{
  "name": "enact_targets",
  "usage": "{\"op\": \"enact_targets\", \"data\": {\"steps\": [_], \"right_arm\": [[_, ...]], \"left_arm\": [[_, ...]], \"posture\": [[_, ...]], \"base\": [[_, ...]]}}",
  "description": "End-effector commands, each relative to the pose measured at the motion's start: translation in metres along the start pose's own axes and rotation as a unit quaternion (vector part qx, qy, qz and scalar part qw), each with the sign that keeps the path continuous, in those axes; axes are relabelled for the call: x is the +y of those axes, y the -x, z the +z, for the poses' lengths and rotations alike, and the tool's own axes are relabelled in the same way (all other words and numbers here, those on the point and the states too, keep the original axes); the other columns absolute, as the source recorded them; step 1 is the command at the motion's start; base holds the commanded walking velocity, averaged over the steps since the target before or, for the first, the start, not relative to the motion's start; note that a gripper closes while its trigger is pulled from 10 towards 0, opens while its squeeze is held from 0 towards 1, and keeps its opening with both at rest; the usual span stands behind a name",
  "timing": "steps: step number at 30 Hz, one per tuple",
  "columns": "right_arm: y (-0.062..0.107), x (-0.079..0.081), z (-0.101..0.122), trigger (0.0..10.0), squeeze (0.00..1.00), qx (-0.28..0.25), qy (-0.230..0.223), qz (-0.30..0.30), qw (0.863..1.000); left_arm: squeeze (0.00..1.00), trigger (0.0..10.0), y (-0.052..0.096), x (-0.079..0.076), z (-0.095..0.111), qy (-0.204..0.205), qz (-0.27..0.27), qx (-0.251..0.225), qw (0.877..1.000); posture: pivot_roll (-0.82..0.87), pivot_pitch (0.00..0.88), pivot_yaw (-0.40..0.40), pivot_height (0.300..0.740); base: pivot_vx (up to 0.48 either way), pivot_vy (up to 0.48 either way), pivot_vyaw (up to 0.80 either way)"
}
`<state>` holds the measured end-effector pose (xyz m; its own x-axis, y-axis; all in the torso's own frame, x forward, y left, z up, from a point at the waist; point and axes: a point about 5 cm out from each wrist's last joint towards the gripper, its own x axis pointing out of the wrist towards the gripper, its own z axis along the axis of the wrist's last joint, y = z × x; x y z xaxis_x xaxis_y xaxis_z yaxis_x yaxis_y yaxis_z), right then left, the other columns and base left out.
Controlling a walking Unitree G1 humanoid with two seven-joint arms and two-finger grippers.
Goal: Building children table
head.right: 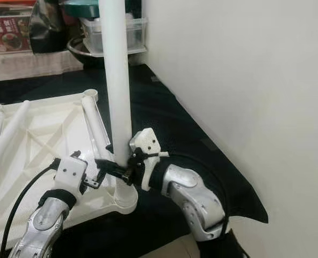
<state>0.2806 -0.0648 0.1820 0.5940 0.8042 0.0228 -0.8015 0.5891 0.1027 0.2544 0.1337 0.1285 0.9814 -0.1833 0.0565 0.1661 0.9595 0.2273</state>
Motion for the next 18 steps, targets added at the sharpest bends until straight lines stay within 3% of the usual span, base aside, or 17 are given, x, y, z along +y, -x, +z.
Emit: {"op": "enact_targets", "data": {"steps": [1, 2, 3, 4, 5, 6, 7, 8, 11, 12, 13, 14, 15, 17, 18], "right_arm": [[0.007, -0.032, -0.019, 0.0, 0.0, 0.043, -0.042, -0.143, 0.988], [0.007, -0.032, -0.019, 0.0, 0.0, 0.043, -0.042, -0.143, 0.988], [0.012, -0.048, -0.027, 0.0, 0.0, 0.074, -0.04, -0.228, 0.97], [0.012, -0.048, -0.027, 0.0, 0.0, 0.074, -0.04, -0.228, 0.97], [0.021, -0.063, -0.028, 0.0, 0.0, 0.085, -0.037, -0.316, 0.944], [0.021, -0.063, -0.028, 0.0, 0.0, 0.085, -0.037, -0.316, 0.944], [0.027, -0.07, -0.028, 0.0, 0.0, 0.089, -0.031, -0.368, 0.925], [0.029, -0.073, -0.026, 0.0, 0.0, 0.085, -0.026, -0.391, 0.916], [0.029, -0.073, -0.027, 0.0, 0.0, 0.092, -0.015, -0.398, 0.912], [0.027, -0.071, -0.028, 3.4, 0.0, 0.1, -0.004, -0.396, 0.913], [0.024, -0.067, -0.028, 10.0, 0.0, 0.096, -0.001, -0.379, 0.921], [0.024, -0.067, -0.028, 10.0, 0.0, 0.096, -0.001, -0.379, 0.921], [0.019, -0.06, -0.024, 10.0, 0.0, 0.073, -0.008, -0.353, 0.933], [0.017, -0.058, -0.021, 10.0, 0.0, 0.06, -0.014, -0.346, 0.936], [0.013, -0.054, -0.017, 10.0, 1.0, 0.045, -0.027, -0.32, 0.946]], "left_arm": [[0.0, 10.0, 0.001, 0.0, -0.002, -0.001, -0.001, 0.004, 1.0], [0.0, 10.0, 0.001, 0.0, -0.002, -0.001, -0.001, 0.004, 1.0], [0.0, 10.0, 0.0, -0.001, -0.002, -0.001, -0.002, 0.003, 1.0], [0.0, 10.0, 0.0, -0.001, -0.002, -0.001, -0.002, 0.003, 1.0], [0.0, 10.0, 0.0, -0.001, -0.002, -0.001, -0.003, 0.003, 1.0], [0.0, 10.0, 0.0, -0.001, -0.002, -0.001, -0.003, 0.003, 1.0], [0.0, 10.0, 0.0, -0.001, -0.002, -0.001, -0.002, 0.003, 1.0], [0.0, 10.0, 0.0, -0.001, -0.002, -0.002, -0.002, 0.003, 1.0], [0.0, 10.0, 0.0, -0.001, -0.002, -0.002, -0.002, 0.003, 1.0], [0.0, 10.0, 0.0, -0.001, -0.002, -0.002, -0.002, 0.003, 1.0], [0.0, 10.0, 0.0, -0.001, -0.002, -0.002, -0.002, 0.003, 1.0], [0.0, 10.0, 0.0, -0.001, -0.002, -0.002, -0.002, 0.003, 1.0], [0.0, 10.0, 0.0, -0.001, -0.003, -0.002, -0.003, 0.003, 1.0], [0.0, 10.0, 0.0, -0.001, -0.003, -0.001, -0.002, 0.003, 1.0], [0.0, 10.0, 0.0, -0.001, -0.003, -0.001, -0.002, 0.003, 1.0]], "posture": [[0.09, 0.0, -0.046, 0.74], [0.09, 0.0, -0.046, 0.74], [0.09, 0.0, -0.045, 0.74], [0.09, 0.0, -0.045, 0.74], [0.09, 0.0, -0.046, 0.74], [0.09, 0.0, -0.046, 0.74], [0.09, 0.0, -0.046, 0.74], [0.09, 0.0, -0.046, 0.74], [0.09, 0.0, -0.043, 0.74], [0.09, 0.0, -0.044, 0.74], [0.09, 0.0, -0.044, 0.74], [0.09, 0.0, -0.044, 0.74], [0.09, 0.0, -0.046, 0.74], [0.09, 0.0, -0.046, 0.74], [0.09, 0.0, -0.046, 0.74]], "base": [[0.0, 0.0, 0.0], [0.0, 0.0, 0.0], [0.0, 0.0, 0.0], [0.0, 0.0, 0.0], [0.0, 0.0, 0.0], [0.0, 0.0, 0.0], [0.0, 0.0, 0.0], [0.0, 0.0, 0.0], [0.0, 0.0, 0.0], [0.0, 0.0, 0.0], [0.0, 0.0, 0.0], [0.0, 0.0, 0.0], [0.0, 0.0, 0.0], [0.0, 0.0, 0.0], [0.0, 0.0, 0.0]]}}
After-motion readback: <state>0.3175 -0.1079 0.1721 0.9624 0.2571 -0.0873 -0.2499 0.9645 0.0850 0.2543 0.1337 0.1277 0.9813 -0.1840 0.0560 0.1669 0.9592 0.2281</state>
